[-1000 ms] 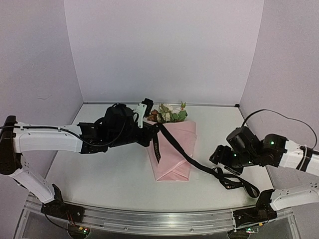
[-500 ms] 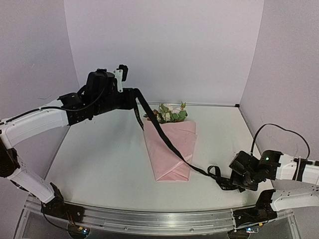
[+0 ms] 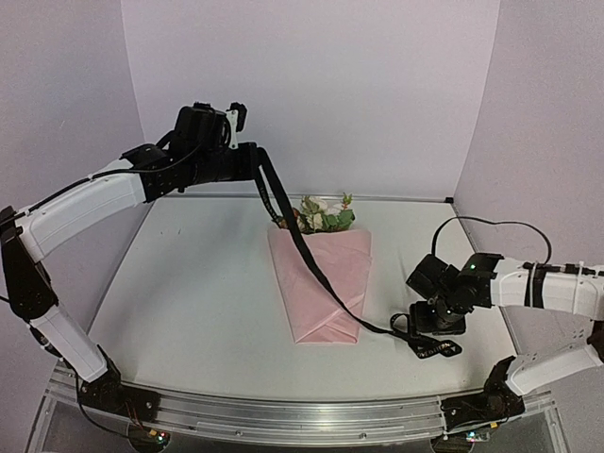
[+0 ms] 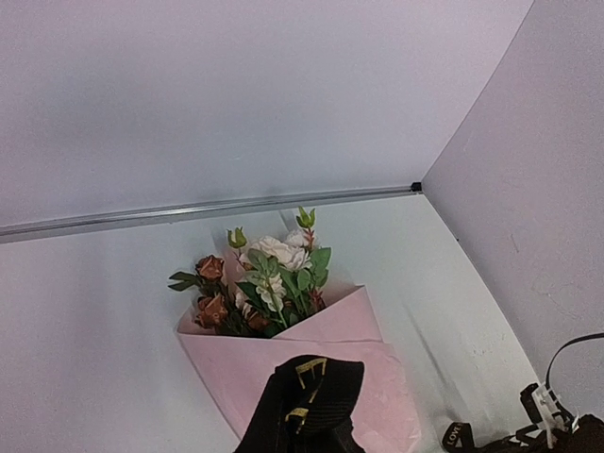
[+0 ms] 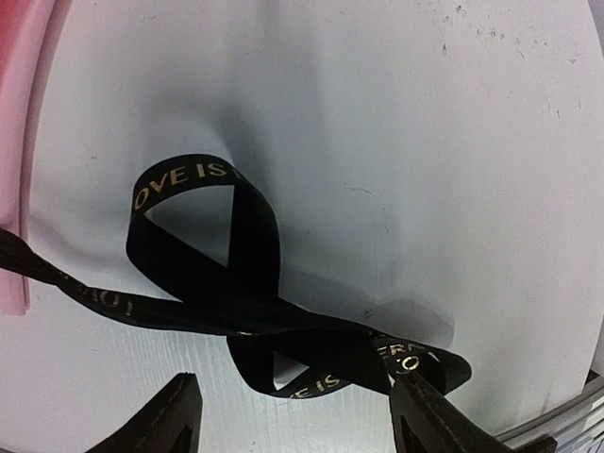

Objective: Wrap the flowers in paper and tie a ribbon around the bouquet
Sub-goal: Pick up the right side of the ribbon from the center of the board.

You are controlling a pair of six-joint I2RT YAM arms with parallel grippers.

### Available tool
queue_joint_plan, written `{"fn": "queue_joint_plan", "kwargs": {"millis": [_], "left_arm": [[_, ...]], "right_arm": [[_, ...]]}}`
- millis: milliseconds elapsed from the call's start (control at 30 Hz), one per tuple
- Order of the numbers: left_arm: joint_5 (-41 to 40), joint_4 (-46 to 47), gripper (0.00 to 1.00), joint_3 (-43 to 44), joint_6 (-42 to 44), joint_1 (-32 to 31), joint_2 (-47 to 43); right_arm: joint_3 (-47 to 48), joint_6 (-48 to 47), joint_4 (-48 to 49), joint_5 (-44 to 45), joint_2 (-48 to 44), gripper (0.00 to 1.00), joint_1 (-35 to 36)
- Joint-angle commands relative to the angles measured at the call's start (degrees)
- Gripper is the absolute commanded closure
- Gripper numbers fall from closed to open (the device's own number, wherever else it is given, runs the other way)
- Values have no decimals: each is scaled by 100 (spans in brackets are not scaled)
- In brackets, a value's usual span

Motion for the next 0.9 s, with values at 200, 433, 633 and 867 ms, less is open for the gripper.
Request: {"fn": "queue_joint_plan", "kwargs": {"millis": [200, 433, 633, 867], "left_arm": [[175, -133, 100, 122, -102, 61, -350], [229, -150, 100, 49, -89, 61, -479], [168, -203, 100, -25, -84, 61, -638], [-61, -229, 100, -269, -188, 63, -929]], "right_arm": [[593, -848, 729, -407, 1180, 38, -686], [653, -973, 1205, -455, 1867, 43, -909], [674, -887, 1458, -404, 2368, 51, -959], [619, -752, 1573, -197, 2279, 97, -996]]}}
